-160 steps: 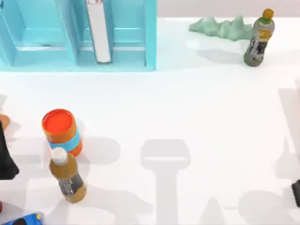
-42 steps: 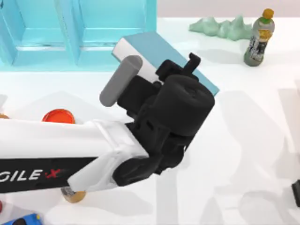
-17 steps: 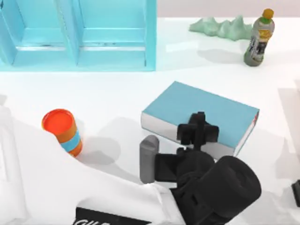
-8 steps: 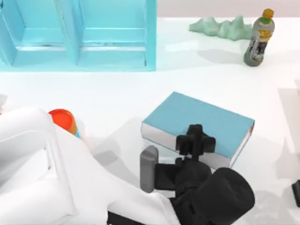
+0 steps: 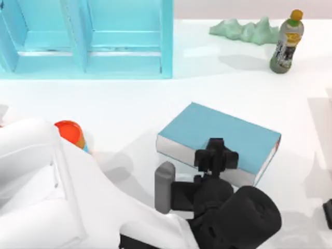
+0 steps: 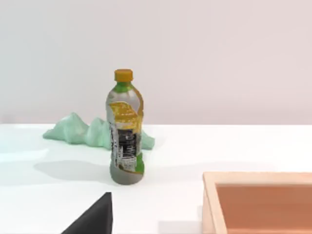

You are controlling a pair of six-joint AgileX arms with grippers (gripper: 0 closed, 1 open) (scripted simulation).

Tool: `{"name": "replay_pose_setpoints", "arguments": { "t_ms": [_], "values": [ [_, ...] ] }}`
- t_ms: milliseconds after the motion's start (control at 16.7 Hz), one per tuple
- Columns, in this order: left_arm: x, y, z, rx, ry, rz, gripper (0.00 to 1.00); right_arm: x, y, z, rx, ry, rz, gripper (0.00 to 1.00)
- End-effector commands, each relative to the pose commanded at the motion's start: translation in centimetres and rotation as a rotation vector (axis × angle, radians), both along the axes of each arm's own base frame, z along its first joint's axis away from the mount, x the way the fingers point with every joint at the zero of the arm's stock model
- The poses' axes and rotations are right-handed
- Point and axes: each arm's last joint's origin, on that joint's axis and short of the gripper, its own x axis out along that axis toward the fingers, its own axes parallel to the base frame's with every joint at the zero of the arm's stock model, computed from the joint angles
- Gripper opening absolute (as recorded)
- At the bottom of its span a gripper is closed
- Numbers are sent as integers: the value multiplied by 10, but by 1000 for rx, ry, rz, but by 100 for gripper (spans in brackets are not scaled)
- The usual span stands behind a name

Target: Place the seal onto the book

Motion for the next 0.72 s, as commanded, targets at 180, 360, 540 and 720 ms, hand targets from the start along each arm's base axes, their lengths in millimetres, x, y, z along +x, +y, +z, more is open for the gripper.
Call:
{"name": "replay_pose_setpoints", "arguments": {
  "t_ms": [180, 360, 540, 720],
  "values": [
    [0, 0, 0, 0, 0, 0, 75, 0, 0, 0, 0, 0, 0, 100],
    [0, 0, 0, 0, 0, 0, 98, 0, 0, 0, 0, 0, 0, 100],
    [0, 0, 0, 0, 0, 0, 100, 0, 0, 0, 0, 0, 0, 100],
    [0, 0, 0, 0, 0, 0, 100, 0, 0, 0, 0, 0, 0, 100]
  ]
}}
